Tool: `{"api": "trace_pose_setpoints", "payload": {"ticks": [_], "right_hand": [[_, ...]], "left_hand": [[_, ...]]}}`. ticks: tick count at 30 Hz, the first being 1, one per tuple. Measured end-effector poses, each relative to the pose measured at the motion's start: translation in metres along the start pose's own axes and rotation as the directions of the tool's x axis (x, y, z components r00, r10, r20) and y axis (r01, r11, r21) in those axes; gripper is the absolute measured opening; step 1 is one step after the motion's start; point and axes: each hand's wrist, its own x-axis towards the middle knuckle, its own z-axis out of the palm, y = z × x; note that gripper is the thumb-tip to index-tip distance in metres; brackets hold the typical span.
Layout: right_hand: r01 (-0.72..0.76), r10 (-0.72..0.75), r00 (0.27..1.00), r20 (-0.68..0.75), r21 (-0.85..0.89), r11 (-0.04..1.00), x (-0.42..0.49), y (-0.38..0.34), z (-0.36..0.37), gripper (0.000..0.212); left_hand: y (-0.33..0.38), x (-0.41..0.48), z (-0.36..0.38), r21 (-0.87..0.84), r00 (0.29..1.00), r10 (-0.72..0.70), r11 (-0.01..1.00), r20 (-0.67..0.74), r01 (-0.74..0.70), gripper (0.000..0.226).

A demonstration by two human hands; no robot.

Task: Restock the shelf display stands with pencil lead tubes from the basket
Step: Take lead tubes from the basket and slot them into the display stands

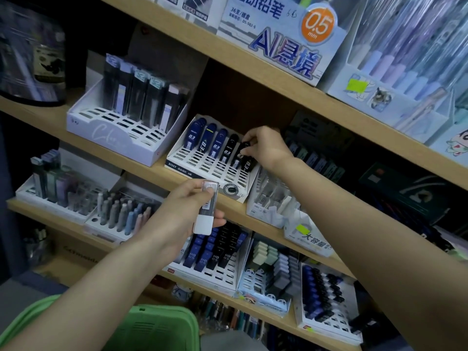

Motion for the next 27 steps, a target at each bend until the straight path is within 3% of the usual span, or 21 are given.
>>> {"api": "trace_pose_setpoints", "payload": {"ticks": [5, 12, 15, 17, 19, 21, 25, 27], "right_hand": [[-0.05, 0.058, 0.998, -0.028, 0.227, 0.973, 0.0, 0.002, -0.002, 0.012], [0.029, -0.031, 0.997, -0.068, -0.034, 0.999, -0.008, -0.004, 0.002, 0.008], [0.027, -0.031, 0.998, -0.06, -0.061, 0.998, -0.014, -0.005, 0.001, 0.021], [0.065, -0.072, 0.992, -0.108, -0.065, 0.996, -0.024, -0.009, 0.0, 0.032], [0.161, -0.15, 0.966, -0.211, 0.039, 0.986, -0.044, -0.015, -0.004, 0.029], [0.226, -0.188, 0.957, -0.222, 0.161, 0.961, -0.072, -0.023, -0.011, 0.021], [0.185, -0.189, 0.982, -0.02, 0.323, 0.928, -0.123, -0.02, -0.019, 0.035], [0.081, -0.143, 0.987, 0.067, 0.561, 0.824, -0.138, -0.012, -0.027, 0.028]], "left_hand": [[-0.001, 0.0, -0.002, 0.021, 1.0, -0.006, 1.0, -0.001, 0.006, 0.015], [-0.002, 0.002, 0.001, 0.018, 1.0, -0.009, 1.0, -0.01, 0.009, 0.014], [-0.001, 0.0, 0.003, 0.019, 1.0, 0.011, 1.0, -0.027, -0.011, 0.008], [-0.001, 0.0, 0.002, 0.108, 0.999, 0.043, 0.993, -0.017, -0.041, 0.011], [-0.001, -0.003, 0.002, 0.161, 0.995, 0.097, 0.983, -0.016, -0.094, 0.013], [0.003, -0.005, 0.006, 0.163, 0.987, 0.162, 0.974, -0.001, -0.16, 0.013], [0.012, -0.01, 0.027, 0.1, 0.961, 0.277, 0.955, 0.022, -0.278, 0.02], [0.014, -0.01, 0.044, 0.122, 0.946, 0.323, 0.938, 0.037, -0.325, 0.023]]}}
